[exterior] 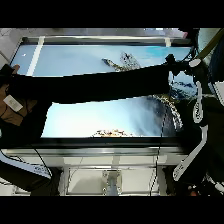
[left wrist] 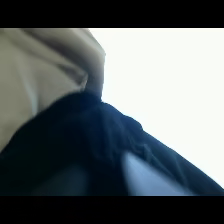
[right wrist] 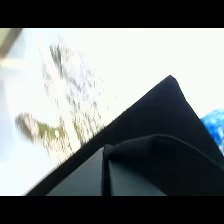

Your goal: Fold the clothes and pants, and hang the long-sleeved shirts on hangers.

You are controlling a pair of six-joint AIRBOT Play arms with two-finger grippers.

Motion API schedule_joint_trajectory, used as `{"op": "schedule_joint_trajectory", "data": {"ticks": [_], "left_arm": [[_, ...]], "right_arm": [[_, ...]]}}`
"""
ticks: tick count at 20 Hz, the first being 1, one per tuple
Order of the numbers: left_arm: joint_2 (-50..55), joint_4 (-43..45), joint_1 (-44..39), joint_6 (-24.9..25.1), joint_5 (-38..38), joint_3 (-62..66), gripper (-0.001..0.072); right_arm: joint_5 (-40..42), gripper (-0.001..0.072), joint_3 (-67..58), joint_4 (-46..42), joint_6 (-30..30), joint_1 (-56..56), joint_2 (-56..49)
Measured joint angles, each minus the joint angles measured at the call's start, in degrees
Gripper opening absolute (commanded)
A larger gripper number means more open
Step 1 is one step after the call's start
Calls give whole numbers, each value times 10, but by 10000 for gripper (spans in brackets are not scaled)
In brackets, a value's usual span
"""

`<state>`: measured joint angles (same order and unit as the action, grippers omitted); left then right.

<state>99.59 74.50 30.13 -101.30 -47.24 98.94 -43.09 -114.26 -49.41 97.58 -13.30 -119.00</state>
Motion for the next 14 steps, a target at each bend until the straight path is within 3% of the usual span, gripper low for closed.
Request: {"op": "schedule_joint_trajectory", "data": {"ticks": [1, 4, 8, 12, 14], "left_arm": [[1, 0, -1, -4, 7, 0, 645], [0, -37, 0, -21, 37, 0, 645], [-24, -89, 3, -25, 78, 0, 644], [-74, -107, -16, 64, 92, 0, 645], [-97, -111, -43, 131, 82, 0, 645]], "right_arm": [[12, 349, -2, 5, 5, 1, -3], [26, 349, -7, 19, 14, -3, -7], [-45, 348, -12, 13, 7, -34, -3], [-181, 355, -14, -20, -17, -72, 0], [-228, 571, -14, -30, -27, -84, -7]]}}
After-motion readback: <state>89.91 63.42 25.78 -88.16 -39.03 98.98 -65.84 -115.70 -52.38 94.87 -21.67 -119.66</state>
